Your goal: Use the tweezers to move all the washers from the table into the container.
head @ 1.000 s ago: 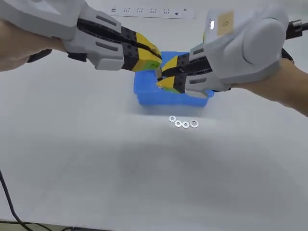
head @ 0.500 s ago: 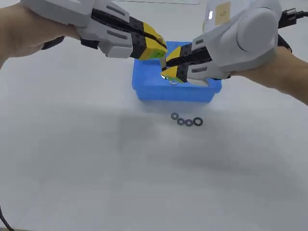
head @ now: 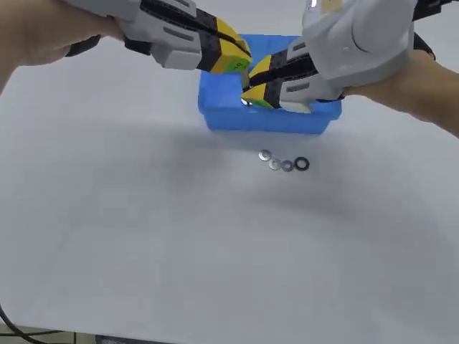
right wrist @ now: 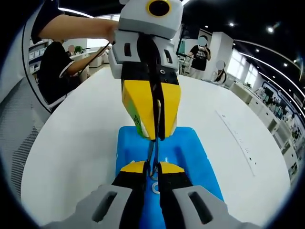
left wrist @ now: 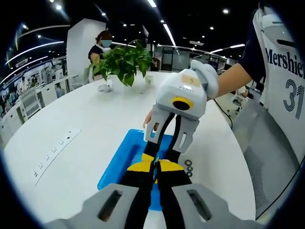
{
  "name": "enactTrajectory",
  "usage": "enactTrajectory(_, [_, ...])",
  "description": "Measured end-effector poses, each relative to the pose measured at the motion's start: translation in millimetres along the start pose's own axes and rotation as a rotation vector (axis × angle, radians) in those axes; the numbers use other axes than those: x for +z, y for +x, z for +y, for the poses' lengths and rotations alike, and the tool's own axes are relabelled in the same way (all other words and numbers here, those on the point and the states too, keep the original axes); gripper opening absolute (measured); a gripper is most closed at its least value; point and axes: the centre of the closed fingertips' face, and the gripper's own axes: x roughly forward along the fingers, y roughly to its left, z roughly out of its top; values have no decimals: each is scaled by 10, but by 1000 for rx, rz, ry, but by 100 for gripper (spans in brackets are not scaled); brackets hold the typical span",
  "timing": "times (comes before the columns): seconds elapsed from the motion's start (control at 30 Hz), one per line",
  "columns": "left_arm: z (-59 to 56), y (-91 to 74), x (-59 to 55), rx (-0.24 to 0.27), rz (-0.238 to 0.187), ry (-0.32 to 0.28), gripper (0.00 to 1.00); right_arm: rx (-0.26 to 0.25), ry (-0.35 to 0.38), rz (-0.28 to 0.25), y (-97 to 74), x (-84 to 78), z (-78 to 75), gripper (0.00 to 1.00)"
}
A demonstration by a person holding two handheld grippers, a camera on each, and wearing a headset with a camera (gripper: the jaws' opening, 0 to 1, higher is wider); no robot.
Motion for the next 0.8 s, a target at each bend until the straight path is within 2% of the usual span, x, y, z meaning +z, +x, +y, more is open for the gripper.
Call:
enactTrajectory(0.37, [-22,4,54,5,9,38,6,-9,-11,-1,-47,5,-29,11])
enactTrajectory(0.6, [-89,-90,207,8,-5,84,6,-23,-38,-18,-152,110,-43,11])
enactTrajectory(0.8, [-255,-171,405,0,-14,141,6,-38,-68,-35,-343,260,30,10])
